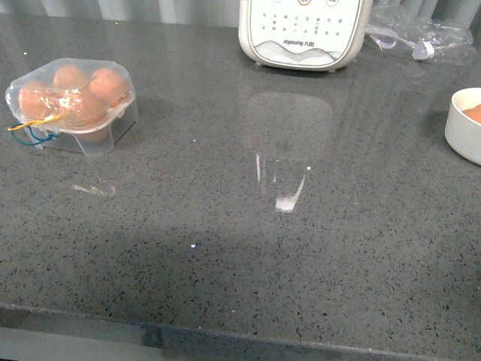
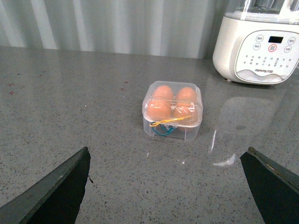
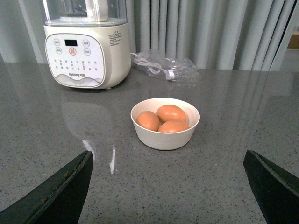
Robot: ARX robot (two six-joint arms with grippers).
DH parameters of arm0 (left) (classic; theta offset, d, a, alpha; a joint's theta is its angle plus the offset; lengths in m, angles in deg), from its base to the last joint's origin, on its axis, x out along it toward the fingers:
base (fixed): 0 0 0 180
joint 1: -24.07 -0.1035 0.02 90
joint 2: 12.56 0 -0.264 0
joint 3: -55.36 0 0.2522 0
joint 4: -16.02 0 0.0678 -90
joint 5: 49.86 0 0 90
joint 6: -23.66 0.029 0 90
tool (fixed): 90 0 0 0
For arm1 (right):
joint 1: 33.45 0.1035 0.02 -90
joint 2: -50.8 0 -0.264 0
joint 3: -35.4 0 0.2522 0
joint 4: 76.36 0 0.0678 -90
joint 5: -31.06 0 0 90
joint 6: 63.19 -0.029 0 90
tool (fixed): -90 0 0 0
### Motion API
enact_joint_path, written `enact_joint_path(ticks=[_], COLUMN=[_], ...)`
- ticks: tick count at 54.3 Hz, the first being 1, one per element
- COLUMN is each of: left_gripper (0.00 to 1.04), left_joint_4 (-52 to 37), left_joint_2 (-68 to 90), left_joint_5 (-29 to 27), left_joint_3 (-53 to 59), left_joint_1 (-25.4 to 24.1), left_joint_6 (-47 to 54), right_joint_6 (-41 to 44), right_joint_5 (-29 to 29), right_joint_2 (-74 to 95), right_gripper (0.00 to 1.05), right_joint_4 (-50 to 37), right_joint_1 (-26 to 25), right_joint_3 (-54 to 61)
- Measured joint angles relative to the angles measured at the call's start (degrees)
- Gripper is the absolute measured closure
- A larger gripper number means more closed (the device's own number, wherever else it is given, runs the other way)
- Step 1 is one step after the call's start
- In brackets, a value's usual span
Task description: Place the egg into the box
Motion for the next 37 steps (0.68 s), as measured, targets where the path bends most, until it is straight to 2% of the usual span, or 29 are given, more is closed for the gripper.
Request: enact_joint_path(ticks=[37], left_gripper=[0.07], left_joint_4=[0.00], left_joint_2=[0.00], left_joint_5=[0.00], left_joint_3=[0.00], left_joint_1=[0.00], left_joint_6=[0.00], right_joint_6=[-0.02], right_joint_5=[0.00], right_joint_2=[0.00], right_gripper=[0.07], right_joint_4=[0.00], right_joint_1=[0.00], right_joint_3=[0.00])
